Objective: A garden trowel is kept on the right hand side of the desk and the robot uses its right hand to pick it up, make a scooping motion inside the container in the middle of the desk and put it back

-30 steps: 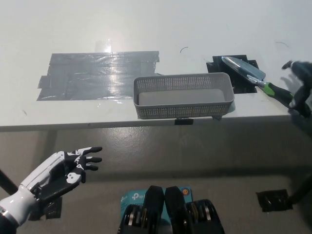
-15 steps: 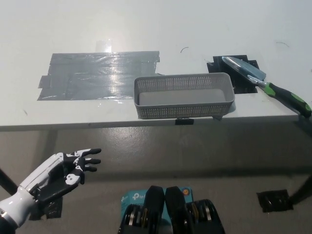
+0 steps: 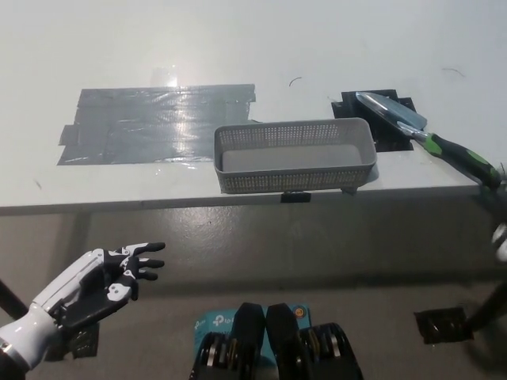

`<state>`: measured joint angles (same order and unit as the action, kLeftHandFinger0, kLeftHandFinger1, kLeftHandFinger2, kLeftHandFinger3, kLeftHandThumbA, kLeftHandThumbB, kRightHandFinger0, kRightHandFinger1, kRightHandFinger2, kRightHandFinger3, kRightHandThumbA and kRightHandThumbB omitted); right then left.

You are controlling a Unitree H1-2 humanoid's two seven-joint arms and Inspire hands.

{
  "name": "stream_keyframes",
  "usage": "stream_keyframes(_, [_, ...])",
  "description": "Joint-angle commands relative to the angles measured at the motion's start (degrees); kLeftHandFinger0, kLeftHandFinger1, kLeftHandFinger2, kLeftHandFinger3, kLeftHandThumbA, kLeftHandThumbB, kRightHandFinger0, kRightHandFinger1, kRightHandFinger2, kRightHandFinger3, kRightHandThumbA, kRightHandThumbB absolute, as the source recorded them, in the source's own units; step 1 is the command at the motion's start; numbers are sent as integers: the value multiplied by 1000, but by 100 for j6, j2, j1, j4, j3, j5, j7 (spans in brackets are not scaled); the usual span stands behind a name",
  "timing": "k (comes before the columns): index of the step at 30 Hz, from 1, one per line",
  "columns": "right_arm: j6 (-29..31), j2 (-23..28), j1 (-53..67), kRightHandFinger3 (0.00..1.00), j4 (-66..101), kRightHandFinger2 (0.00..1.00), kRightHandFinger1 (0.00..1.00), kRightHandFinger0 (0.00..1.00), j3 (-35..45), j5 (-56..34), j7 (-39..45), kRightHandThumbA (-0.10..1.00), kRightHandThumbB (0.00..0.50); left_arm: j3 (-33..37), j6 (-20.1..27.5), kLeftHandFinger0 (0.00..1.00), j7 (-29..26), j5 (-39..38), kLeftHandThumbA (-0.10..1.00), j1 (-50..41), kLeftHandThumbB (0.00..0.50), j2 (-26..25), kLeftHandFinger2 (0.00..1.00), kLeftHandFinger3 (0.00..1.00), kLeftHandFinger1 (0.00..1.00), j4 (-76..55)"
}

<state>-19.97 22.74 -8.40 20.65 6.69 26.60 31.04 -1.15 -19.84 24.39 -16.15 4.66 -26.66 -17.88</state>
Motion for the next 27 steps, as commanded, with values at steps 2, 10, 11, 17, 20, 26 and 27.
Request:
stream_keyframes(2, [809, -330, 299, 1000, 180, 1000, 934, 767, 126, -198, -1016, 141, 141, -34, 105, 851, -22, 62, 1000, 38, 271, -88, 894, 1000, 837, -172])
stream_keyframes(10, [1736, -329, 645, 1000, -1661, 912, 808, 668, -276, -243, -1337, -94, 132, -20, 146, 839, -56, 69, 1000, 39, 286, 5, 892, 1000, 842, -147])
stream_keyframes(11, [1728, -257, 636, 1000, -1733, 874, 777, 647, -353, -309, -1181, -90, 147, -28, 165, 838, -40, 64, 1000, 56, 271, -12, 892, 1000, 841, -137])
stream_keyframes(17, [1642, -172, 690, 1000, -1593, 798, 707, 655, -196, -519, -1373, 6, 106, 15, 222, 831, -51, 125, 1000, 19, 283, 44, 883, 1000, 834, -112])
stream_keyframes(20, [1675, -110, 693, 1000, -1733, 761, 677, 634, -151, -546, -1420, -49, 118, 40, 280, 830, -7, 134, 1000, 41, 272, 46, 886, 1000, 831, -55])
stream_keyframes(26, [1629, -67, 757, 1000, -1734, 725, 644, 624, -208, -591, -1444, -20, 108, 60, 310, 821, -16, 162, 1000, 14, 293, 84, 877, 1000, 820, -26])
stream_keyframes(27, [1612, -55, 763, 1000, -1708, 725, 649, 635, -228, -567, -1442, -16, 109, 58, 323, 819, -19, 165, 1000, 10, 294, 93, 878, 1000, 819, -19])
